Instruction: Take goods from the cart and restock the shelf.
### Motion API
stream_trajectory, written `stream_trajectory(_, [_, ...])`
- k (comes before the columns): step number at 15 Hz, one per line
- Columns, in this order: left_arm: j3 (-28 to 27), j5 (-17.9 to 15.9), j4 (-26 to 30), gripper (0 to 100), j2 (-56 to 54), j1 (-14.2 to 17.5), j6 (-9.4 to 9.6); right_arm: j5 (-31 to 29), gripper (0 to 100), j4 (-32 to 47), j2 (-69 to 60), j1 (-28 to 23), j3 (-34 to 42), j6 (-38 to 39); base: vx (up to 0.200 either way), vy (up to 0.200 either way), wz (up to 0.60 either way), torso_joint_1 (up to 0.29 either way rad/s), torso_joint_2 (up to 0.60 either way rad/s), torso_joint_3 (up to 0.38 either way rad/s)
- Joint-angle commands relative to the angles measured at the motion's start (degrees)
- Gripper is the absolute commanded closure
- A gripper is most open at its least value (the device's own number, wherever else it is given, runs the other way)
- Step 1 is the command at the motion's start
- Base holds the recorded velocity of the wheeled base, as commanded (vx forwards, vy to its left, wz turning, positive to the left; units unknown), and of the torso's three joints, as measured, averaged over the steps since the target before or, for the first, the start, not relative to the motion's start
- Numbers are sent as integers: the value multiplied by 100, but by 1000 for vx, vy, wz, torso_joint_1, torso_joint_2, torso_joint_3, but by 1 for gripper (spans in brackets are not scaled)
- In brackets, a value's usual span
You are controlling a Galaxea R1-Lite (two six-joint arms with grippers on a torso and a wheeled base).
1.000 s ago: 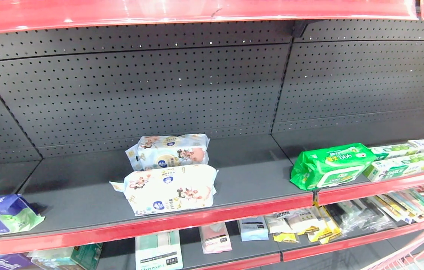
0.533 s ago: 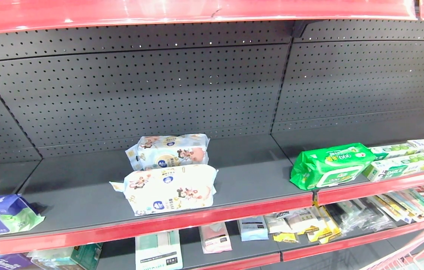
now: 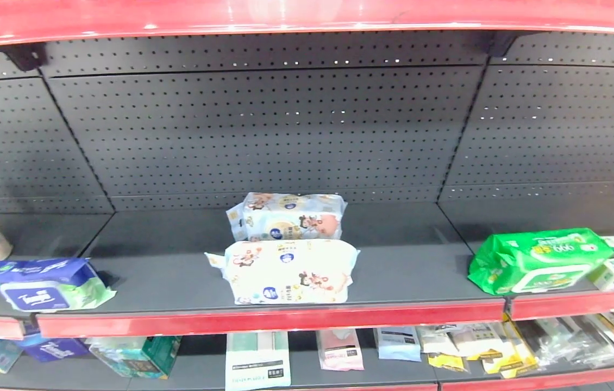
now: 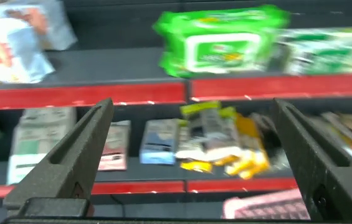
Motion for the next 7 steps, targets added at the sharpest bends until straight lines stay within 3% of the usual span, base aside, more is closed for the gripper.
stream_trajectory(1, [-1, -1, -2, 0, 10, 6, 0, 11, 0, -2, 7, 4, 0, 7, 0, 0, 600, 2, 2, 12])
stream_trajectory(7, [-1, 8, -2, 0, 10, 6, -35, 2, 0, -2, 7, 4, 0, -10, 0, 0, 0, 0, 0, 0])
